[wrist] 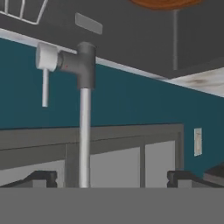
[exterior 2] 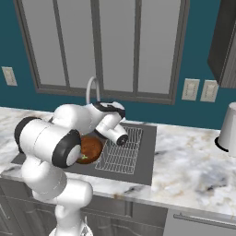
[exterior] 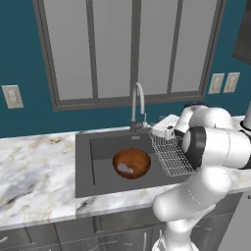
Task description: Pick the eggplant from the cabinet and place it in the bowl. Then pick the bowl and place it in the sink. Then turn on the sink facuet.
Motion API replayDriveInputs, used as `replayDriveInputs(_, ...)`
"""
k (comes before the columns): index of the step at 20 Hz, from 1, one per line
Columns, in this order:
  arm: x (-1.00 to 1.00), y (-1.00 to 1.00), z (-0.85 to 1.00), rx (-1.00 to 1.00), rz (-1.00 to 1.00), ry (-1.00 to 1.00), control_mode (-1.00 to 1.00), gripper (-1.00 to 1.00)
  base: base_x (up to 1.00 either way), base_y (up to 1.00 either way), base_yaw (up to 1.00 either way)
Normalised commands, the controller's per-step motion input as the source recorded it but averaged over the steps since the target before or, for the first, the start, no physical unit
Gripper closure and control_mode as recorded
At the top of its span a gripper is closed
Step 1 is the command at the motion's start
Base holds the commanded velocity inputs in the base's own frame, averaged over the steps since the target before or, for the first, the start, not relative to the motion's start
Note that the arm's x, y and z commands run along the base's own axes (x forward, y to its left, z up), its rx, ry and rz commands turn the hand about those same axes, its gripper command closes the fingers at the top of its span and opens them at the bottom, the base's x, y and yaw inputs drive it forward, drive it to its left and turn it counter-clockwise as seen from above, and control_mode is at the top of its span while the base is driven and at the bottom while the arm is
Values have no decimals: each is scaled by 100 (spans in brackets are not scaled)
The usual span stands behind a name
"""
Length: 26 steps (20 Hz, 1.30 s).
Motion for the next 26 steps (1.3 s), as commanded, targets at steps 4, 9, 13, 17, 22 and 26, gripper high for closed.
replayDriveInputs(4, 61, 0, -20, 0, 0, 0, -100, -100, 0, 0, 0)
replayDriveInputs(9, 55, 0, -13, 0, 0, 1, -100, -100, 0, 0, 0)
replayDriveInputs(13, 52, 0, -16, 0, 0, 1, -100, -100, 0, 0, 0)
replayDriveInputs(17, 56, 0, -19, 0, 0, 1, -100, -100, 0, 0, 0)
replayDriveInputs(22, 57, 0, -23, 0, 0, 3, -100, -100, 0, 0, 0)
replayDriveInputs(26, 60, 0, -25, 0, 0, 6, -100, -100, 0, 0, 0)
